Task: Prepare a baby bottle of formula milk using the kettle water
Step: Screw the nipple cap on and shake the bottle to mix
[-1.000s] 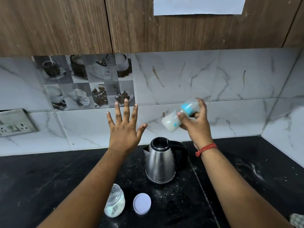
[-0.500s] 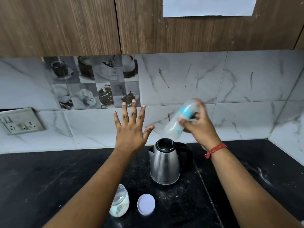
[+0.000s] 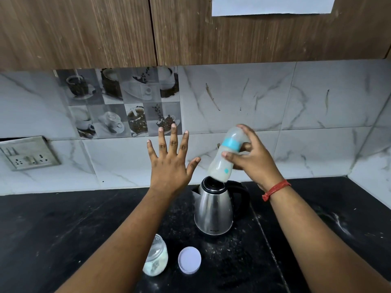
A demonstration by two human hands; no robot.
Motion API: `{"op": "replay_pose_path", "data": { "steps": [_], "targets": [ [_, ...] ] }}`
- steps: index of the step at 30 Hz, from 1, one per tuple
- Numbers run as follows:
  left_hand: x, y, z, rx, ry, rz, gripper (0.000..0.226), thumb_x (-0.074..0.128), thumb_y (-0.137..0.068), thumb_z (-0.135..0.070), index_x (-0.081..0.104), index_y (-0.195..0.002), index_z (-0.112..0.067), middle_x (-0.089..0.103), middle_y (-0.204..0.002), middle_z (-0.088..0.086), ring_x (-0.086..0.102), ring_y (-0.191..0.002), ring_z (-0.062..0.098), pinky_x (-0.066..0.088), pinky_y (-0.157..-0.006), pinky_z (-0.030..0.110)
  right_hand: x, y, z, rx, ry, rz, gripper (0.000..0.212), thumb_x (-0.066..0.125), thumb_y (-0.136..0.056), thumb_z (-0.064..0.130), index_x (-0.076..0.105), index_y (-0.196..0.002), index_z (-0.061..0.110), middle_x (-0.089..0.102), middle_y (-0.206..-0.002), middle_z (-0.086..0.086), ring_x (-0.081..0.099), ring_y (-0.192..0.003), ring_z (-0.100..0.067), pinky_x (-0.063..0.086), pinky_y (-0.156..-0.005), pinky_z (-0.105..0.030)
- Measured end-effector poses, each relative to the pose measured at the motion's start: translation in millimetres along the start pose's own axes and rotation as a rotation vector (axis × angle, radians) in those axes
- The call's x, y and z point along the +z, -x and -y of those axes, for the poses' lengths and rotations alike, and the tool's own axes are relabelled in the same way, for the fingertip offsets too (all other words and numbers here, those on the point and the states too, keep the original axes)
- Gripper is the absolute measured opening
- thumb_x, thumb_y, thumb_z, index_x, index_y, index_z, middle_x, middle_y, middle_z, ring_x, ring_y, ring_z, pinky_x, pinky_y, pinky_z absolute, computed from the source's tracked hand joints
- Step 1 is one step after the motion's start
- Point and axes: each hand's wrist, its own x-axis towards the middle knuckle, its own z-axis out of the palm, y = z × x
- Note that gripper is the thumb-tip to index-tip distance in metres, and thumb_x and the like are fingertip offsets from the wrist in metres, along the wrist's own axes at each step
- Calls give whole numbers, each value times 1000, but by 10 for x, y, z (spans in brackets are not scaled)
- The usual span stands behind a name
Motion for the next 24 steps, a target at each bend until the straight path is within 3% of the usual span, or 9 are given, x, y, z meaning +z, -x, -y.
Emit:
{"op": "replay_pose_path", "data": {
  "steps": [3,6,9,12,15,18,21,24],
  "targets": [
    [9,-1,11,-18,7,-5,79,0,-98,-73,-11,-163,-29,-20,-171,8,-20,-156,37,-2,-123,68,-78,-46,-17,-27,-96,-182,83,87,-71,34,40,-137,53,63,-115,-10,72,-101,-26,64,-80,-48],
    [1,-1,17,-17,8,-7,79,-1,-98,-73,-11,-163,-29,-20,-171,8,-20,-156,37,-1,-123,69,-79,-38,20,-25,22,-34,80,88,-75,26,43,-134,56,62,-117,-10,74,-97,-26,64,-80,-47],
    [-1,-13,22,-31,24,-7,79,0,-98,-72,-11,-163,-28,-22,-170,8,-21,-156,37,-1,-123,68,-162,-66,-27,-44,-61,-165,81,85,-80,25,38,-141,51,61,-112,-5,72,-102,-26,62,-84,-51],
    [-5,-12,1,-25,26,-7,79,0,-98,-73,-13,-162,-29,-23,-170,7,-23,-156,36,-1,-123,68,-201,-68,-4,-16,-26,-13,83,86,-78,18,42,-141,49,62,-121,-17,73,-101,-28,63,-82,-50],
    [-2,-21,-10,-27,25,0,79,-2,-97,-73,-11,-163,-29,-23,-170,7,-23,-156,36,-2,-123,68,-238,-66,-2,-41,-110,-135,83,83,-83,16,36,-146,42,61,-122,-15,72,-101,-24,63,-82,-49],
    [9,-24,-30,-26,18,3,80,-3,-97,-73,-10,-163,-29,-22,-171,8,-23,-156,37,-1,-123,69,-247,-57,0,-18,-52,0,84,85,-80,15,41,-143,47,59,-126,-20,74,-99,-28,63,-83,-50],
    [18,-22,-38,-21,28,3,78,-3,-97,-73,-13,-162,-30,-22,-171,8,-22,-156,37,-1,-123,69,-268,-48,-18,-48,-80,-155,81,87,-76,29,41,-138,53,62,-120,-12,73,-102,-27,62,-84,-52],
    [14,-23,-41,-19,28,-5,77,-2,-98,-73,-15,-161,-31,-21,-171,8,-22,-156,36,-1,-123,69,-271,-60,-3,-41,22,11,84,88,-75,26,42,-140,52,63,-119,-13,74,-98,-30,62,-84,-52]
  ]
}}
